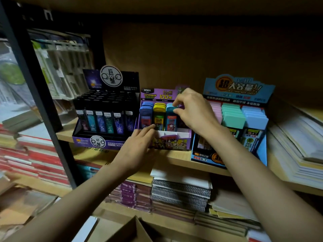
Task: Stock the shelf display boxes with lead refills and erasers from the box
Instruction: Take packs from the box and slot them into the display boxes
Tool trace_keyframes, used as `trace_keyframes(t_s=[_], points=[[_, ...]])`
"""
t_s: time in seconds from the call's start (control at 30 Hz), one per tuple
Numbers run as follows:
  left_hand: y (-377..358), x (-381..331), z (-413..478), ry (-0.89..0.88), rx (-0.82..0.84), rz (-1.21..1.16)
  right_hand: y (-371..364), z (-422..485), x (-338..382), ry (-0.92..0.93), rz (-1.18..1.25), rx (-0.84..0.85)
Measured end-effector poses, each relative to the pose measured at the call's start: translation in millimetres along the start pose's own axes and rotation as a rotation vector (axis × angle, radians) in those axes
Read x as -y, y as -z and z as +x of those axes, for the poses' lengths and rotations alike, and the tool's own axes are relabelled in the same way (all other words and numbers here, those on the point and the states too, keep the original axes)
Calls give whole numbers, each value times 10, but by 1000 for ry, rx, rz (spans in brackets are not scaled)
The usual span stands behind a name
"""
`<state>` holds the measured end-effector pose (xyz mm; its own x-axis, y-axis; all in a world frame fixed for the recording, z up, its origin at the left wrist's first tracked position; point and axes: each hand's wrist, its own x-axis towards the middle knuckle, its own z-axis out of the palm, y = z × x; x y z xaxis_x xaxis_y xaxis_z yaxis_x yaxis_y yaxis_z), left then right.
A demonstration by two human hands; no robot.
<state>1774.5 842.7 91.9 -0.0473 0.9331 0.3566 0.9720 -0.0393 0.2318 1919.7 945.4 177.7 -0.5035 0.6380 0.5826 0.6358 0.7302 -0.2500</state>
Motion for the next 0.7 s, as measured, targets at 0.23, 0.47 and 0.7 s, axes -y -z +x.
trace_keyframes(t_s=[0.23, 0.47, 0.7], points=[[53, -51, 108, 18, 60, 53, -74, -21, -22, 107, -272, 42], [86, 74, -54, -59, -36, 98, 84, -72, 131, 322, -114, 63], [53, 160, -222, -109, -34, 110, -219, -249, 275, 503, -198, 319]])
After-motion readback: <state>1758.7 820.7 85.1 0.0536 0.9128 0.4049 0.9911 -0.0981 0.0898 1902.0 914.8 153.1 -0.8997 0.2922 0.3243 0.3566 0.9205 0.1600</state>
